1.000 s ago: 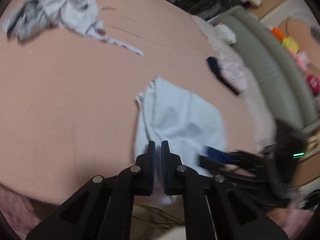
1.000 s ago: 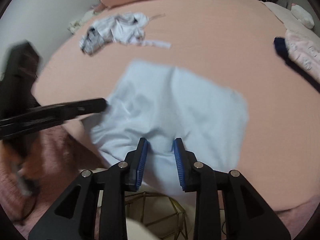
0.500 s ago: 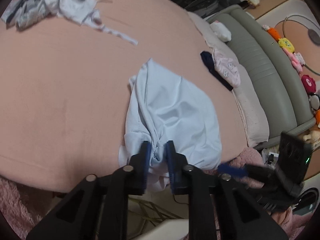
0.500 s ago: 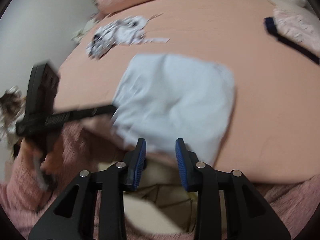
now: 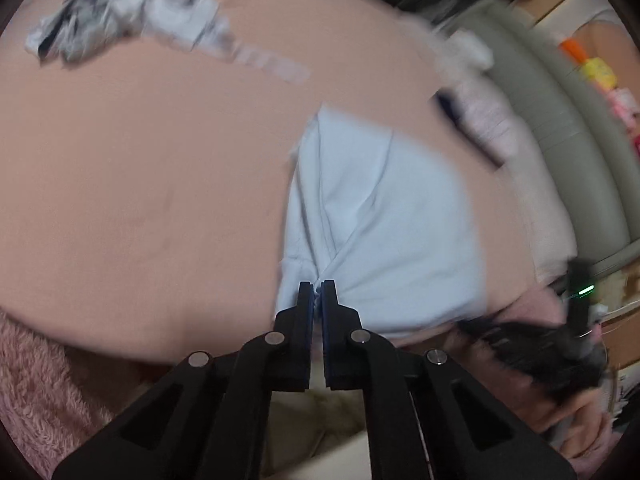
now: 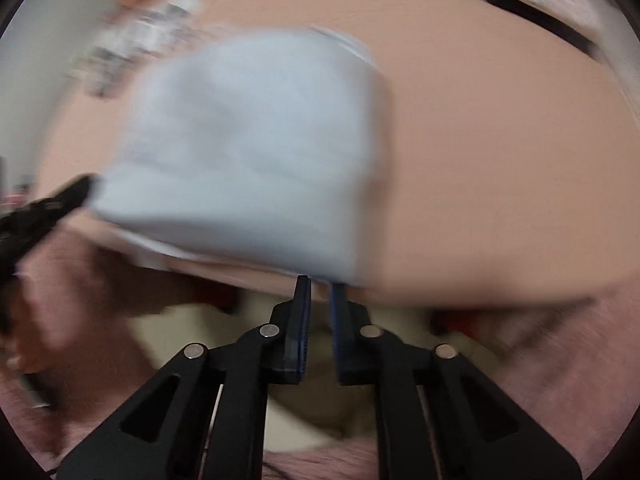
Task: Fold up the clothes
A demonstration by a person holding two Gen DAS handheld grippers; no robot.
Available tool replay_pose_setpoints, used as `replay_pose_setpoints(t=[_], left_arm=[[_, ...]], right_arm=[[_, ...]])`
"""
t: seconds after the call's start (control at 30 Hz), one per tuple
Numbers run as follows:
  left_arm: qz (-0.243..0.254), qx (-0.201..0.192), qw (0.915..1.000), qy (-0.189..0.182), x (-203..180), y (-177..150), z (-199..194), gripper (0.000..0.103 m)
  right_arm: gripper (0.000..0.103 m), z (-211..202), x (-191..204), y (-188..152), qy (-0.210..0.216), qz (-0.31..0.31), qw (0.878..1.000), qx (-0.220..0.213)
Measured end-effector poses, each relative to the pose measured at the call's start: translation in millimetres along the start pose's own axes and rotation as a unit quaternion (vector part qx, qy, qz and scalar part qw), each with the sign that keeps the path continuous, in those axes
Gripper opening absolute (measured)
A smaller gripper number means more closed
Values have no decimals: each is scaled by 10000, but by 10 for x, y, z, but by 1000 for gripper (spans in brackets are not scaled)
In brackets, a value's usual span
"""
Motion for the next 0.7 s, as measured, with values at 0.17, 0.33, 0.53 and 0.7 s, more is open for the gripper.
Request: replay_pose_setpoints(t=[0.17, 0.33, 0.53, 0.7], left_arm=[[49, -455, 9981, -411, -51, 266, -348, 8], [273, -520, 9979, -277, -42, 751, -171, 53], [413, -354, 9985, -7, -121, 1088, 272, 54], [864, -346, 9956, -80, -203, 979, 416, 20]], right_arm=[[19, -464, -146, 166, 733, 5, 9967, -361], [29, -903, -159, 534, 945, -182, 9869, -1293], [30, -472, 47, 1213, 345, -168, 9890, -1427], [33, -81, -191, 1228, 37, 363, 9938, -1053]])
Point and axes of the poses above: each gripper's, at about its wrist camera, not at the fingertips, and z roughly the way its jaws point, x to its left, y to its top, the point moved 2 cm from there along z, roughly the way its jaws point, and after that the axes turned 5 degrees about -y, right-handed, at the moved point
